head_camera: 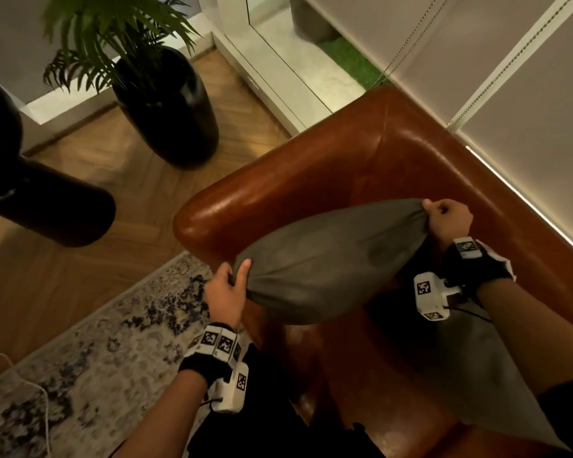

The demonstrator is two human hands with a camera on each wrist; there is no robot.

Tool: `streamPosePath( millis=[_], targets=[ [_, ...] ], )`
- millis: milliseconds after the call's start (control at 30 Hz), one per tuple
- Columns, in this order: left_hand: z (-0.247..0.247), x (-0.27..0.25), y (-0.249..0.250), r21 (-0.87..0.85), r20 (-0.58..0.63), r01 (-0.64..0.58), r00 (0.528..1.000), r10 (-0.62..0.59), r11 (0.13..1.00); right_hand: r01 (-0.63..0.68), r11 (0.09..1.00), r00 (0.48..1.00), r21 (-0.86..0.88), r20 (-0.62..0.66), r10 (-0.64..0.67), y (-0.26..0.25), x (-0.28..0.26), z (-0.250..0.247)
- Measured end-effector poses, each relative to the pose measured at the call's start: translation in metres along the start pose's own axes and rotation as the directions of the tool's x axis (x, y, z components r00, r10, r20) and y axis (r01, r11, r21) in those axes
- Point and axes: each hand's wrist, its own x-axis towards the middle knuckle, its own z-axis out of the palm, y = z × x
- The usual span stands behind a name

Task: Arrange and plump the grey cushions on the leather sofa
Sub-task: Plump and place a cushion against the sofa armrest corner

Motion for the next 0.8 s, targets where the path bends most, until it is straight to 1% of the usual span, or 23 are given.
streamPosePath(
  millis=[33, 67, 100, 133, 167, 200, 233, 267, 300, 333, 400, 433, 467, 500, 533, 567, 600, 633, 667, 700, 733, 767, 800],
  targets=[
    [0.002, -0.002, 0.001, 0.017, 0.013, -0.042, 0.999, 0.041, 0.999, 0.008, 0.995, 1.0, -0.103, -0.004, -0.009, -0.004, -0.003, 0.002],
    [0.005, -0.003, 0.004, 0.039, 0.032, -0.079, 0.996, 0.078, 0.996, 0.068, 0.972, 0.998, -0.226, 0.007, -0.068, -0.01, -0.012, 0.007],
    [0.009, -0.005, 0.008, 0.059, 0.048, -0.115, 0.993, 0.112, 0.992, 0.196, 0.933, 0.981, -0.303, 0.049, -0.19, -0.016, -0.024, 0.014],
    [0.012, -0.007, 0.016, 0.068, 0.056, -0.147, 0.988, 0.144, 0.987, 0.386, 0.87, 0.922, -0.307, 0.145, -0.358, -0.024, -0.041, 0.022],
    [0.017, -0.01, 0.026, 0.06, 0.058, -0.181, 0.982, 0.178, 0.982, 0.579, 0.78, 0.808, -0.238, 0.295, -0.51, -0.035, -0.06, 0.031],
    [0.021, -0.013, 0.04, 0.045, 0.056, -0.22, 0.974, 0.218, 0.974, 0.709, 0.692, 0.663, -0.138, 0.464, -0.587, -0.047, -0.081, 0.04],
    [0.025, -0.017, 0.055, 0.023, 0.056, -0.26, 0.964, 0.258, 0.965, 0.764, 0.643, 0.532, -0.054, 0.616, -0.581, -0.057, -0.102, 0.048],
    [0.029, -0.02, 0.07, -0.008, 0.062, -0.282, 0.957, 0.282, 0.959, 0.776, 0.63, 0.439, 0.003, 0.714, -0.545, -0.063, -0.12, 0.055],
    [0.032, -0.023, 0.082, -0.062, 0.062, -0.28, 0.957, 0.284, 0.958, 0.766, 0.64, 0.389, 0.068, 0.743, -0.545, -0.067, -0.13, 0.06],
    [0.033, -0.024, 0.089, -0.151, 0.066, -0.242, 0.965, 0.254, 0.958, 0.737, 0.665, 0.396, 0.12, 0.72, -0.57, -0.068, -0.135, 0.062],
    [0.025, -0.019, 0.086, -0.359, 0.042, -0.159, 0.982, 0.186, 0.919, 0.694, 0.697, 0.468, 0.182, 0.622, -0.628, -0.067, -0.137, 0.061],
    [0.019, -0.014, 0.073, -0.411, 0.016, -0.121, 0.99, 0.14, 0.904, 0.657, 0.718, 0.5, 0.231, 0.579, -0.644, -0.065, -0.138, 0.057],
    [0.012, -0.009, 0.053, -0.378, -0.002, -0.056, 0.998, 0.059, 0.924, 0.602, 0.742, 0.537, 0.294, 0.539, -0.649, -0.065, -0.139, 0.049],
    [0.005, -0.002, 0.028, -0.264, -0.016, 0.038, 0.999, -0.044, 0.964, 0.552, 0.752, 0.563, 0.36, 0.505, -0.655, -0.066, -0.137, 0.04],
    [-0.005, 0.004, 0.001, -0.092, 0.012, 0.202, 0.979, -0.202, 0.975, 0.509, 0.754, 0.582, 0.415, 0.48, -0.657, -0.068, -0.136, 0.031],
    [-0.016, 0.009, -0.023, 0.062, 0.06, 0.394, 0.916, -0.397, 0.917, 0.462, 0.757, 0.592, 0.462, 0.475, -0.651, -0.069, -0.133, 0.022],
    [-0.028, 0.011, -0.037, 0.12, 0.086, 0.544, 0.828, -0.555, 0.83, 0.389, 0.771, 0.599, 0.504, 0.498, -0.627, -0.069, -0.128, 0.013],
    [-0.039, 0.016, -0.048, 0.073, 0.1, 0.628, 0.768, -0.633, 0.774, 0.304, 0.778, 0.606, 0.55, 0.518, -0.603, -0.069, -0.125, 0.002],
    [-0.05, 0.021, -0.051, -0.034, 0.104, 0.653, 0.755, -0.647, 0.757, 0.231, 0.768, 0.611, 0.597, 0.526, -0.592, -0.069, -0.123, -0.008],
    [-0.058, 0.029, -0.055, -0.161, 0.093, 0.65, 0.759, -0.644, 0.743, 0.166, 0.751, 0.635, 0.639, 0.513, -0.577, -0.067, -0.12, -0.013],
    [-0.066, 0.034, -0.056, -0.274, 0.102, 0.637, 0.764, -0.637, 0.72, 0.113, 0.732, 0.679, 0.672, 0.485, -0.551, -0.065, -0.117, -0.015],
    [-0.075, 0.039, -0.055, -0.356, 0.164, 0.627, 0.772, -0.614, 0.693, 0.088, 0.719, 0.75, 0.69, 0.429, -0.504, -0.06, -0.111, -0.014],
    [-0.08, 0.042, -0.05, -0.42, 0.265, 0.622, 0.781, -0.566, 0.661, 0.085, 0.72, 0.823, 0.689, 0.359, -0.441, -0.052, -0.103, -0.012]
  ],
)
